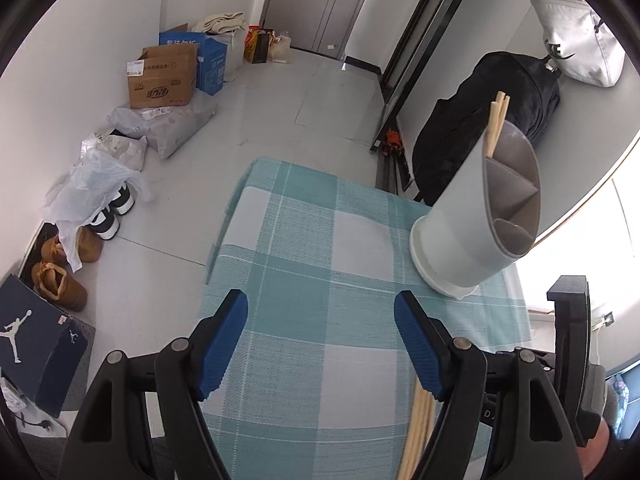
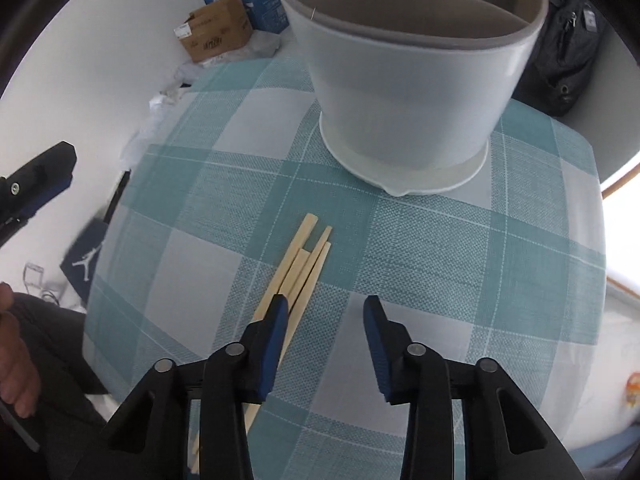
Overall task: Organize utensils
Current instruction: 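Lower both tools back toward the chopstick pile on the cloth, then grasp a chopstick from the pile with the right tool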
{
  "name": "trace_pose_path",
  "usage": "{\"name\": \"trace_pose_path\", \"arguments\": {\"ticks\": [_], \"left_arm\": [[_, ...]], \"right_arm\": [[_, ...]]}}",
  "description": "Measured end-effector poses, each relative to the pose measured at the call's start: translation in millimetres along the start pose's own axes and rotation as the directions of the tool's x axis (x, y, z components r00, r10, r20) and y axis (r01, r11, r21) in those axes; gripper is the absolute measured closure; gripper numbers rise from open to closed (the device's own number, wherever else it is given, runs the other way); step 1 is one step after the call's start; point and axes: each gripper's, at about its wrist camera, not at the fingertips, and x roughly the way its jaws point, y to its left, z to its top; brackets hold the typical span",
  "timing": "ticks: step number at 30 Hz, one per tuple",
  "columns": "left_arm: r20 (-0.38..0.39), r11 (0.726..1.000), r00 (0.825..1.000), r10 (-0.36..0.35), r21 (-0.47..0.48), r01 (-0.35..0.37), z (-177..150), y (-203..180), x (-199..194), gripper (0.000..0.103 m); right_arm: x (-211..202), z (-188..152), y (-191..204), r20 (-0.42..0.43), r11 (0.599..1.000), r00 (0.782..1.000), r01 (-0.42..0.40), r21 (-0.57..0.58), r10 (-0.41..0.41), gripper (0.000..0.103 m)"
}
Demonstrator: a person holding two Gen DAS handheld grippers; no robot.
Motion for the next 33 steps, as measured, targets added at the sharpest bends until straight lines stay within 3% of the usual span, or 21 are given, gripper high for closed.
{"name": "trace_pose_path", "arguments": {"ticks": [4, 12, 16, 24, 28, 33], "left_arm": [[-0.021, 1.0, 1.0, 0.001, 0.004, -0.001, -1.8, 3.6, 3.9, 0.031], [-0.038, 1.0, 0.999, -0.007, 0.001, 0.007, -1.2, 9.6, 3.6, 0.031], [-0.031, 1.0, 1.0, 0.002, -0.007, -0.002, -0.3, 14.8, 2.1, 0.031], [-0.032, 0.999, 0.999, 0.003, -0.047, -0.004, 2.5, 25.1, 3.1, 0.031], [-0.05, 0.999, 0.999, -0.002, -0.039, 0.0, 0.5, 21.9, 6.5, 0.031], [-0.088, 1.0, 0.996, -0.019, 0.01, 0.02, -4.8, 9.4, 12.3, 0.031]], "right_arm": [[-1.3, -1.9, 7.8, 0.0, 0.998, 0.999, 0.045, -0.046, -0.045, 0.068], [-0.1, 6.5, 11.0, -0.03, 0.996, 0.996, 0.082, -0.02, -0.083, 0.07], [5.1, 18.8, 15.9, -0.036, 0.99, 0.99, 0.138, -0.016, -0.139, 0.082], [10.6, 30.5, 25.1, -0.044, 0.987, 0.986, 0.16, -0.003, -0.16, 0.098], [10.3, 29.0, 21.6, -0.015, 0.992, 0.993, 0.12, 0.046, -0.12, 0.1], [-17.3, 18.0, -1.7, 0.118, 0.992, 0.992, 0.022, 0.122, -0.037, 0.1]]}}
